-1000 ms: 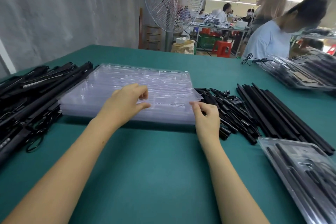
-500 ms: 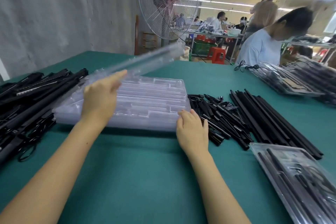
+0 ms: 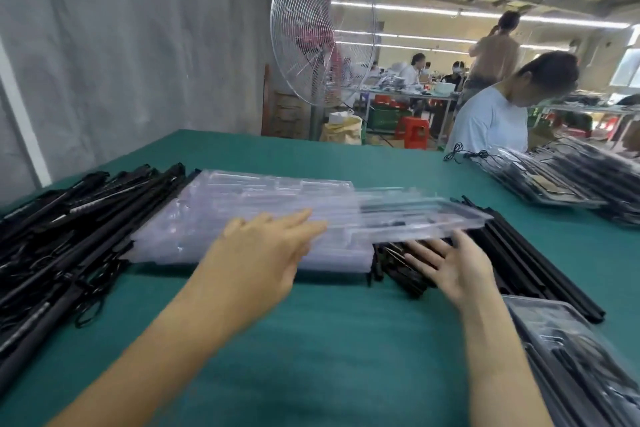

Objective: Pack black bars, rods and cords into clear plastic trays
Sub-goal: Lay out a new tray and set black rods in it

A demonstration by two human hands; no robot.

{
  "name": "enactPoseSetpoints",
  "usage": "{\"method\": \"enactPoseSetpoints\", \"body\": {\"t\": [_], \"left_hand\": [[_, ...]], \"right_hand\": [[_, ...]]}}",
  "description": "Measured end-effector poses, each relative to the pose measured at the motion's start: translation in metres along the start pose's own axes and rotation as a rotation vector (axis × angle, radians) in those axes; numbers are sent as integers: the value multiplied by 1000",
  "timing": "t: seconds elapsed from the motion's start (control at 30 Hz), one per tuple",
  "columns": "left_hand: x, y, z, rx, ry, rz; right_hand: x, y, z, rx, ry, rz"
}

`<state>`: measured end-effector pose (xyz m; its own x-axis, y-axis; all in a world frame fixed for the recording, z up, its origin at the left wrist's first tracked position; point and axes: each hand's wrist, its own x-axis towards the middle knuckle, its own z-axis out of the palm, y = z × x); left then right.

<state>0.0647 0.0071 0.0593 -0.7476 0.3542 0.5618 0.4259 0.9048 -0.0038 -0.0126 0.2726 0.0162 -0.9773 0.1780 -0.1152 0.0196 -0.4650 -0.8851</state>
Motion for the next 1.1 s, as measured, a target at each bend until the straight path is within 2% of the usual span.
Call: {"method": "enactPoseSetpoints", "body": {"t": [0.03,0.07,0.17,0.23,0.37,0.47,0.57,0.63,0.67,0.7,0.77,0.83,0.9,1.0,1.1], "left_hand": [[-12,6,5,58,-47,72],[-24,9,10,96,-109,147],[-57,22,28,134,-231,259],[-74,30,45,183,-255,329],[-93,38,63,167,-206,373],[-94,41,57,25,-257,298],[-95,35,49,-93,-371,164],[-94,27,49,-424,-457,62],[-91,21,46,-600,-425,0],[-90,12,43,-724,-315,-70],[-85,-17,36,-840,-54,-276],[-83,-52,35,-755,108,-434],[-82,-82,42,-628,74,-506],[-93,-99,67,-506,-161,-512],[-102,-101,77,-513,-150,-504]], "right_hand": [[-4,-12,-14,6,-28,26],[-9,-23,-24,-91,-59,57],[-29,-46,-31,-645,-44,138],[-44,-57,-27,-940,-11,120],[-78,-76,-12,-1121,-183,84],[-93,-73,9,-1218,-309,16],[-83,-40,25,-1485,-415,6],[-72,-7,28,-1659,-454,14],[-66,9,26,-1710,-433,-3],[-62,22,23,-1738,-380,-34],[-60,40,15,-1761,-244,-112],[-57,47,9,-1803,-176,-170],[-50,46,7,-1734,-143,-197],[-33,28,10,-1285,-21,-154],[-14,7,3,-893,156,-120]]}}
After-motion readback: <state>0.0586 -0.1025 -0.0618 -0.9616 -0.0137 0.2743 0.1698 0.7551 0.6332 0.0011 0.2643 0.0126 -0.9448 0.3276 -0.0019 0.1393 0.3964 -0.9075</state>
